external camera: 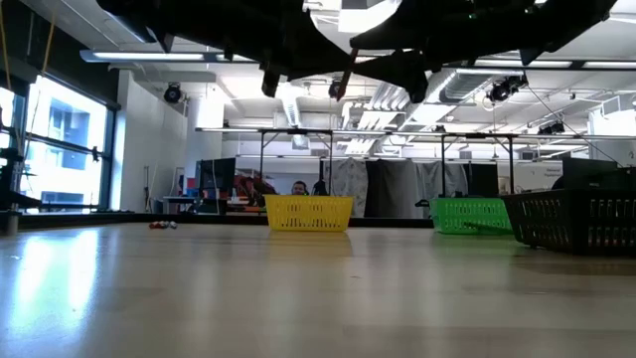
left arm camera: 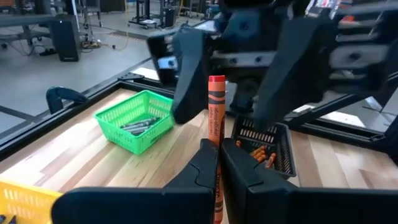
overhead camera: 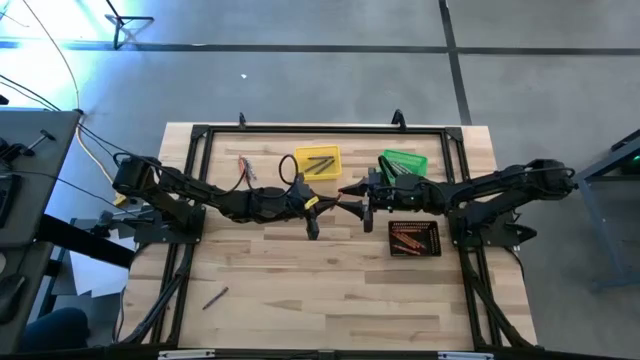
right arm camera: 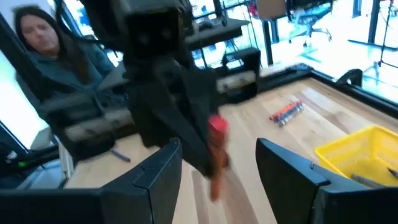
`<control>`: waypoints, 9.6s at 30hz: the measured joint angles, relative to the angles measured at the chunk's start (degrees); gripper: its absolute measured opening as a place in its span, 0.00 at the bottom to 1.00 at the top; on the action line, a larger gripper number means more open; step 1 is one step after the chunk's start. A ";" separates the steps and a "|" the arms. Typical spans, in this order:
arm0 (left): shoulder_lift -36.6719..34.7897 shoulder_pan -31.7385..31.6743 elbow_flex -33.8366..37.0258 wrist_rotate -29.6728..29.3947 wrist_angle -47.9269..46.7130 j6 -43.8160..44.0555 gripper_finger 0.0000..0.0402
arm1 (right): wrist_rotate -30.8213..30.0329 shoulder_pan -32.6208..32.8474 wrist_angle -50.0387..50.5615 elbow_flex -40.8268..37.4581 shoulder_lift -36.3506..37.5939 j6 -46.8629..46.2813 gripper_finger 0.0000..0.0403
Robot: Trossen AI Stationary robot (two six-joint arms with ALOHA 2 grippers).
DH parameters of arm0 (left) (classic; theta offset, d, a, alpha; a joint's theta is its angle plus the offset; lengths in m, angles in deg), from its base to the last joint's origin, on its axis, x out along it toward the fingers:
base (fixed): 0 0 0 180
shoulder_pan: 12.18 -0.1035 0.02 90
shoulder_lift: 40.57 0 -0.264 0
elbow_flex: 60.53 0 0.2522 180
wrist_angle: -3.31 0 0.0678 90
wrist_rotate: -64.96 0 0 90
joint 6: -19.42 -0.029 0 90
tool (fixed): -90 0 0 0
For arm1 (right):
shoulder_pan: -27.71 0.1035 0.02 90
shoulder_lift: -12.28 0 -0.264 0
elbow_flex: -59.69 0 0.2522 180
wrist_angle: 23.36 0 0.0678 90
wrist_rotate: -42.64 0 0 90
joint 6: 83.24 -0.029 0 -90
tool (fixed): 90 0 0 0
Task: Sort crayons
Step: Put the orange crayon into the black basket, then put the blue crayon into the yellow basket, then put the orange crayon into the black basket
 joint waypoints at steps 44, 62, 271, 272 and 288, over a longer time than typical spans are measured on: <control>-0.09 0.08 -0.04 3.32 -3.10 -0.92 0.24 | -5.63 -8.29 43.02 2.95 11.70 -10.83 0.01; -0.09 -0.34 -0.04 3.01 -6.42 0.26 0.25 | -7.86 15.72 80.24 2.95 13.83 -48.27 0.01; -4.37 -24.29 -17.23 -5.48 -77.14 1.12 0.20 | -26.64 8.94 78.46 12.22 16.96 -23.94 0.33; -5.98 -24.44 -16.82 -5.61 -82.36 3.94 0.20 | -26.66 8.94 78.94 12.22 16.96 -24.49 0.33; -17.42 -35.51 2.63 4.81 -84.48 28.49 0.20 | -34.44 8.94 79.67 12.22 16.96 -20.99 0.33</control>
